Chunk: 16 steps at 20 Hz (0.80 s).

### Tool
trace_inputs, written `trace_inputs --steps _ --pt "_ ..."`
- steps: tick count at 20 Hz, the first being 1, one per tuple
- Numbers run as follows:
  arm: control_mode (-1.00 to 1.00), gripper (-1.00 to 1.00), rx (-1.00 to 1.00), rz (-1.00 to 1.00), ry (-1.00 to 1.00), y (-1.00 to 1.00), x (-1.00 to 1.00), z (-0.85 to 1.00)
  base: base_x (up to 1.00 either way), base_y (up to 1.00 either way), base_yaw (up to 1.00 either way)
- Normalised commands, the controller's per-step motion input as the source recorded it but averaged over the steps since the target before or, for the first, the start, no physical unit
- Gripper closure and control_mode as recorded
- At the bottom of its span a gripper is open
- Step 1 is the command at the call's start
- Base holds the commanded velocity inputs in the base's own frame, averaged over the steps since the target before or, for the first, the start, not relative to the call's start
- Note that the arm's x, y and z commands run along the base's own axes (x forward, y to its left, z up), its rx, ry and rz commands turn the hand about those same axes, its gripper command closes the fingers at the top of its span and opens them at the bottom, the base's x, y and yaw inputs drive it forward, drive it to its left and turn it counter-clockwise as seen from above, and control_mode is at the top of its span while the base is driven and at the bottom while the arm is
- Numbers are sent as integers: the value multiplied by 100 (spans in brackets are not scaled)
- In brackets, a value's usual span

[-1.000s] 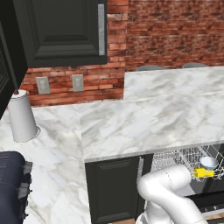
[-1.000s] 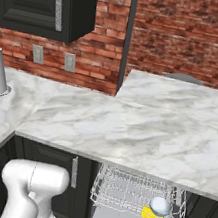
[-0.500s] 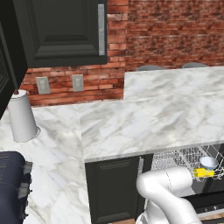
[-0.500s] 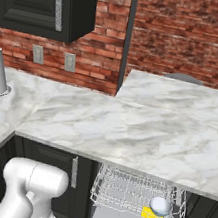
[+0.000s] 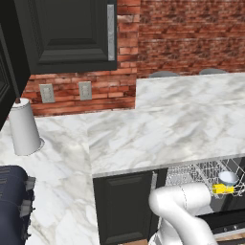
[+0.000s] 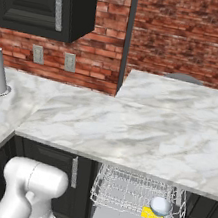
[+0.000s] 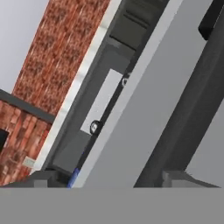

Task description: Pick up the cup and bowl from the counter, place them in the dishwasher, and close the dishwasher door.

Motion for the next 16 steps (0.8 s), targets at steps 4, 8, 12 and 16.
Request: trace_inputs --steps 4,8,12,16 --pt "-100 -100 2 -21 -8 -1 1 -52 0 0 0" --pt "-100 -100 0 -15 -3 0 13 -58 0 0 0" --pt "-100 -100 0 -13 -1 -9 29 -45 0 0 0" --pt "-100 -100 0 -11 -1 -22 36 -42 0 0 0"
